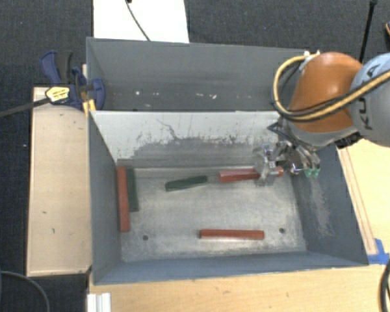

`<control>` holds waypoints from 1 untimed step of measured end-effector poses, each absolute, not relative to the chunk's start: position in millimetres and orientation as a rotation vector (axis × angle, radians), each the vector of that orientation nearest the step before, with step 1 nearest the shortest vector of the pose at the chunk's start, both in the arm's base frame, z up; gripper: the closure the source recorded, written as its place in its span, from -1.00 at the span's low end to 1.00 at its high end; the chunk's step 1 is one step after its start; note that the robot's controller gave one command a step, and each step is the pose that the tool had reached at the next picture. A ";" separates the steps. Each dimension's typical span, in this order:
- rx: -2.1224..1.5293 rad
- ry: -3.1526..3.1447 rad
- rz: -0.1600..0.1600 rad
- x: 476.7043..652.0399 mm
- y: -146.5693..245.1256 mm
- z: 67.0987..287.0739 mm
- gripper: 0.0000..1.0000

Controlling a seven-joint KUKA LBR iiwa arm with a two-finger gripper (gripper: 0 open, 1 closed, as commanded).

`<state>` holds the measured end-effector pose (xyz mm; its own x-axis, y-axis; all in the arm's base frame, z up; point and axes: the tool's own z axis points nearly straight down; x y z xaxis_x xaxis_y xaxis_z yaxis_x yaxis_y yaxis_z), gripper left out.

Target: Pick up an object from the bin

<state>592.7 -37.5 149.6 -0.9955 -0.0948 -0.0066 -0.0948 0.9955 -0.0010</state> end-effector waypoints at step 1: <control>-0.149 3.128 -0.002 594.6 -37.5 197.1 1.00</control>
Offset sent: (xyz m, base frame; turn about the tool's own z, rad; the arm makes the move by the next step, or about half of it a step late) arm -0.0001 0.0000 0.0438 0.0000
